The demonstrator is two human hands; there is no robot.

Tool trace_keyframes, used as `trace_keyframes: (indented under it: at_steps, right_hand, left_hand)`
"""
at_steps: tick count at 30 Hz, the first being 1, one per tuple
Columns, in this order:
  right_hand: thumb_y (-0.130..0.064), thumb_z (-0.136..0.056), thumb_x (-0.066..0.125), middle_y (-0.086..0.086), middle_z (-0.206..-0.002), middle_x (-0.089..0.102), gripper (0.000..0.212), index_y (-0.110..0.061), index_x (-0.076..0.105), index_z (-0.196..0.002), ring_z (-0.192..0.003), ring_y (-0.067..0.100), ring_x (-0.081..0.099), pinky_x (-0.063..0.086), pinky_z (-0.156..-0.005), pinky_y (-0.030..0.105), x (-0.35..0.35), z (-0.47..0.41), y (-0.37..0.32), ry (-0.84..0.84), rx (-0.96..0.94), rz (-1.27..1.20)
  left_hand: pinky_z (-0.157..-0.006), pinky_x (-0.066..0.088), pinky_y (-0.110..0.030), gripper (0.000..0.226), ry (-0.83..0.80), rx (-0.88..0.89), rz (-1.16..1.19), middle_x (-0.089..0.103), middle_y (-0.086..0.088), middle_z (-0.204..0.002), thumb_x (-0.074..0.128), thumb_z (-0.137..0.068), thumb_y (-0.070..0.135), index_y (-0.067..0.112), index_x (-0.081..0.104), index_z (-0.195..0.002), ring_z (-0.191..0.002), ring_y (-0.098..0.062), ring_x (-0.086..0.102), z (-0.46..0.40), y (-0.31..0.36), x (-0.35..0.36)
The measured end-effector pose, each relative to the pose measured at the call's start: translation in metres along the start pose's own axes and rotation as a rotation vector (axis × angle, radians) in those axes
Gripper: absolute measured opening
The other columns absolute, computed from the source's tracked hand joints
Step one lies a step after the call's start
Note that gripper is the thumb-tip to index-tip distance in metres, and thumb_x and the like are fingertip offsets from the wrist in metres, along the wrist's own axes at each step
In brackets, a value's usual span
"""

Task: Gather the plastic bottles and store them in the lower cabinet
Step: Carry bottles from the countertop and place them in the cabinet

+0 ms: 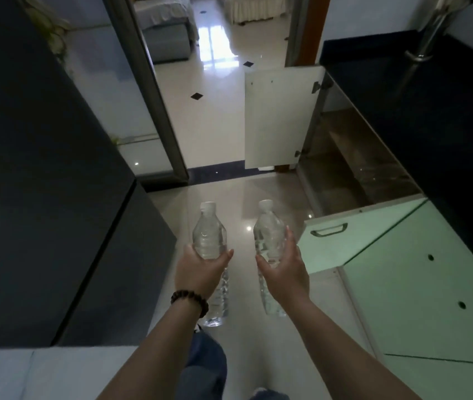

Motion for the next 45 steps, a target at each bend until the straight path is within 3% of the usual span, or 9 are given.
trace_keyframes:
  at_steps: [7,11,14,18,24,27,31,36,45]
  right_hand:
    - [-0.050,-0.080,0.066,0.004,-0.143,0.042,0.090,-0.034,0.009,-0.147,-0.119,0.024,0.053,0.049,-0.083,0.035,0.043,-0.109,-0.030,0.145,0.156,-0.036]
    - [-0.046,-0.079,0.065,0.006,-0.135,0.048,0.087,-0.034,0.010,-0.146,-0.108,0.024,0.057,0.048,-0.076,0.034,0.049,-0.152,-0.048,0.286,0.295,-0.040]
    - [-0.045,-0.081,0.064,0.007,-0.134,0.049,0.085,-0.032,0.011,-0.147,-0.107,0.023,0.057,0.046,-0.075,0.032,0.048,-0.173,-0.054,0.360,0.366,-0.047]
    - [-0.046,-0.082,0.063,0.006,-0.137,0.046,0.086,-0.032,0.010,-0.148,-0.107,0.024,0.058,0.053,-0.083,0.043,0.039,-0.195,-0.050,0.458,0.476,-0.069]
    - [-0.045,-0.080,0.067,-0.003,-0.128,0.052,0.086,-0.038,0.011,-0.145,-0.086,0.007,0.050,0.040,-0.058,0.021,0.026,-0.235,-0.022,0.601,0.583,-0.074]
    - [-0.048,-0.081,0.065,-0.002,-0.135,0.048,0.086,-0.037,0.011,-0.146,-0.093,0.010,0.053,0.041,-0.063,0.024,0.020,-0.262,-0.003,0.647,0.633,-0.085]
    - [-0.047,-0.081,0.063,-0.002,-0.132,0.052,0.083,-0.035,0.013,-0.146,-0.087,0.010,0.053,0.037,-0.061,0.025,0.010,-0.308,0.022,0.714,0.693,-0.113]
    - [-0.049,-0.081,0.062,0.003,-0.140,0.049,0.085,-0.030,0.013,-0.148,-0.110,0.024,0.058,0.038,-0.066,0.027,-0.002,-0.367,0.052,0.737,0.797,-0.137]
    - [-0.046,-0.082,0.064,0.001,-0.132,0.056,0.083,-0.029,0.016,-0.147,-0.101,0.016,0.059,0.038,-0.063,0.023,-0.009,-0.437,0.091,0.793,0.894,-0.172]
  left_hand:
    - [-0.065,0.056,-0.036,0.064,-0.229,0.072,-0.041,0.063,0.003,-0.088,0.081,-0.059,0.059,0.022,0.051,-0.101,-0.076,-0.016,0.064,-0.157,0.049,0.035]
    - [-0.049,0.042,-0.020,0.063,-0.369,0.207,-0.183,0.063,0.006,-0.082,0.076,-0.058,0.066,0.022,0.053,-0.098,-0.069,-0.006,0.061,-0.230,0.100,0.056]
    - [-0.054,0.048,-0.024,0.068,-0.460,0.256,-0.191,0.065,0.006,-0.084,0.073,-0.053,0.070,0.022,0.056,-0.099,-0.071,-0.007,0.062,-0.264,0.130,0.081]
    - [-0.059,0.054,-0.027,0.065,-0.612,0.272,-0.197,0.068,0.009,-0.083,0.071,-0.050,0.071,0.027,0.059,-0.096,-0.073,-0.006,0.066,-0.288,0.155,0.124]
    - [-0.061,0.057,-0.030,0.064,-0.773,0.239,-0.143,0.068,0.009,-0.085,0.078,-0.051,0.062,0.027,0.055,-0.099,-0.074,-0.007,0.068,-0.314,0.185,0.197]
    - [-0.068,0.060,-0.037,0.066,-0.837,0.221,-0.134,0.069,0.005,-0.089,0.078,-0.052,0.063,0.026,0.054,-0.100,-0.077,-0.011,0.069,-0.328,0.204,0.238]
    - [-0.062,0.059,-0.030,0.067,-0.892,0.270,-0.200,0.068,0.009,-0.088,0.073,-0.047,0.071,0.030,0.055,-0.097,-0.073,-0.007,0.069,-0.352,0.240,0.291]
    - [-0.071,0.058,-0.037,0.067,-0.976,0.325,-0.333,0.068,0.010,-0.092,0.069,-0.050,0.074,0.031,0.057,-0.100,-0.078,-0.009,0.068,-0.380,0.280,0.355]
    - [-0.059,0.055,-0.030,0.056,-1.098,0.277,-0.425,0.067,0.008,-0.089,0.072,-0.053,0.063,0.031,0.051,-0.094,-0.072,-0.008,0.068,-0.415,0.297,0.441]
Point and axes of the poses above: each hand's wrist, its own z-axis away from the middle knuckle, its own x-axis out of the palm, y = z × x, the point moved 7 cm from there along -z, towards the middle knuckle
